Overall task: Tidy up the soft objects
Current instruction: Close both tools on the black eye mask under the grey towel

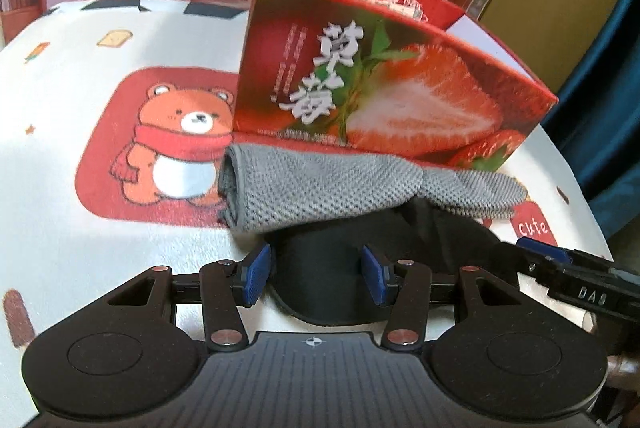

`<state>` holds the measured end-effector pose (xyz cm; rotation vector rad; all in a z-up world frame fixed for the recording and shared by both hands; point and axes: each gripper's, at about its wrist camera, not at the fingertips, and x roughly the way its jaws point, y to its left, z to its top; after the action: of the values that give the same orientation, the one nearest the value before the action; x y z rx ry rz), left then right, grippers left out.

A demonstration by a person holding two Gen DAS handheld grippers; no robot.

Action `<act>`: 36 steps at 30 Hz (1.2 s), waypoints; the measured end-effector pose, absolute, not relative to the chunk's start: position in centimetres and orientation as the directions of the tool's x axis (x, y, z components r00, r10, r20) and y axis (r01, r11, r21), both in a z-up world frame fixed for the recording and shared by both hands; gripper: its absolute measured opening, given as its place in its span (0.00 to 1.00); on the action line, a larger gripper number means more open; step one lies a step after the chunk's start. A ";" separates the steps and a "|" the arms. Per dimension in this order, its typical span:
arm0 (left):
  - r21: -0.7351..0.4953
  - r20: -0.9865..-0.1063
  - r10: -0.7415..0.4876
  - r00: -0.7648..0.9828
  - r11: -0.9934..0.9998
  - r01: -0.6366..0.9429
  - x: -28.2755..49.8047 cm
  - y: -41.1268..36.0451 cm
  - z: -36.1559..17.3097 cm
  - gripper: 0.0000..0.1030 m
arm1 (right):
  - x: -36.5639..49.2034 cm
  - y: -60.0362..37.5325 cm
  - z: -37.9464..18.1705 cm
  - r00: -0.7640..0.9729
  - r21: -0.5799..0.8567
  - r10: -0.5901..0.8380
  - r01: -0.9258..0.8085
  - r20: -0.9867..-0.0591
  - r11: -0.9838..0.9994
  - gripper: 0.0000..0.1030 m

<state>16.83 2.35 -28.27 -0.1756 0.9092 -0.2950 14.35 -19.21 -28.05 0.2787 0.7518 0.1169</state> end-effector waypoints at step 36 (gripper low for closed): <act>-0.337 -0.725 -0.404 0.558 0.915 0.224 15.8 2.1 -28.6 0.56 | 13.5 -20.0 -27.6 0.759 0.444 0.300 -0.017 -0.578 0.896 0.46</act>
<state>15.83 2.11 -28.61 -0.2153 0.9073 -0.3736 13.52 -20.04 -27.56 0.4342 0.6922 0.1786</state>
